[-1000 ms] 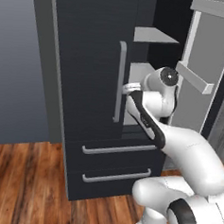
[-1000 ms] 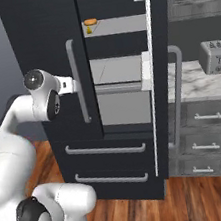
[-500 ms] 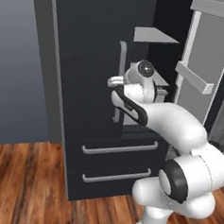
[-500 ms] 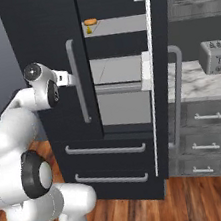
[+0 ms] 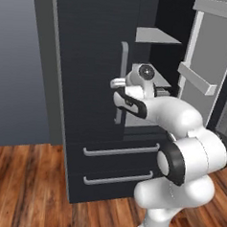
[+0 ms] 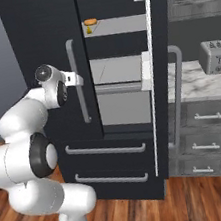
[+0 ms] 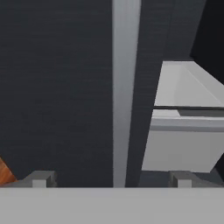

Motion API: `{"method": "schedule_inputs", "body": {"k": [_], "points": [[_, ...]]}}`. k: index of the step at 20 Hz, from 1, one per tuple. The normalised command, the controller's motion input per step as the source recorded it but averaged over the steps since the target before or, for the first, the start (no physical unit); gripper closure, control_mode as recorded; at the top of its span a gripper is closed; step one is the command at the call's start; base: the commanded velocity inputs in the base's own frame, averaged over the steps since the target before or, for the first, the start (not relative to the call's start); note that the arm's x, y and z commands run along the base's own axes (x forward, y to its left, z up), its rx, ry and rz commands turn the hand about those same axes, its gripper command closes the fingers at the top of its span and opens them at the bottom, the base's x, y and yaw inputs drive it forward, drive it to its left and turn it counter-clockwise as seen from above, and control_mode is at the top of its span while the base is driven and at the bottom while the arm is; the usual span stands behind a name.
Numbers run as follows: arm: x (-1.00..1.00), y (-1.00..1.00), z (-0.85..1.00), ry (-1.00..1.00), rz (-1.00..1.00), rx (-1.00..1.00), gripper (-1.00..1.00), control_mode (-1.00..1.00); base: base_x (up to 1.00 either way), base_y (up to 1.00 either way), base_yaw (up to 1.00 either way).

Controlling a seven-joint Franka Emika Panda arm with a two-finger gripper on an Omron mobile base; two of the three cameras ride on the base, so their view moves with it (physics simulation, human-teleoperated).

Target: Take the lemon wedge from the fridge and place it on the plate with fish on the dining counter.

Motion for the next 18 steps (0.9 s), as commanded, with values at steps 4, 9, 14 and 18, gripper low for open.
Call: {"method": "schedule_inputs", "body": {"k": [4, 9, 14, 18], "points": [[0.36, 0.00, -0.03, 0.00, 0.00, 0.00, -1.00, -1.00, 0.00, 0.00, 0.00], [0.49, -0.01, -0.02, 0.00, 0.00, 0.00, -1.00, -1.00, 0.00, 0.00, 0.00], [0.29, -0.08, -0.01, 0.00, 0.00, 0.00, -1.00, -1.00, 0.00, 0.00, 0.00], [0.34, 0.00, -0.04, 0.00, 0.00, 0.00, -1.00, -1.00, 0.00, 0.00, 0.00]]}}
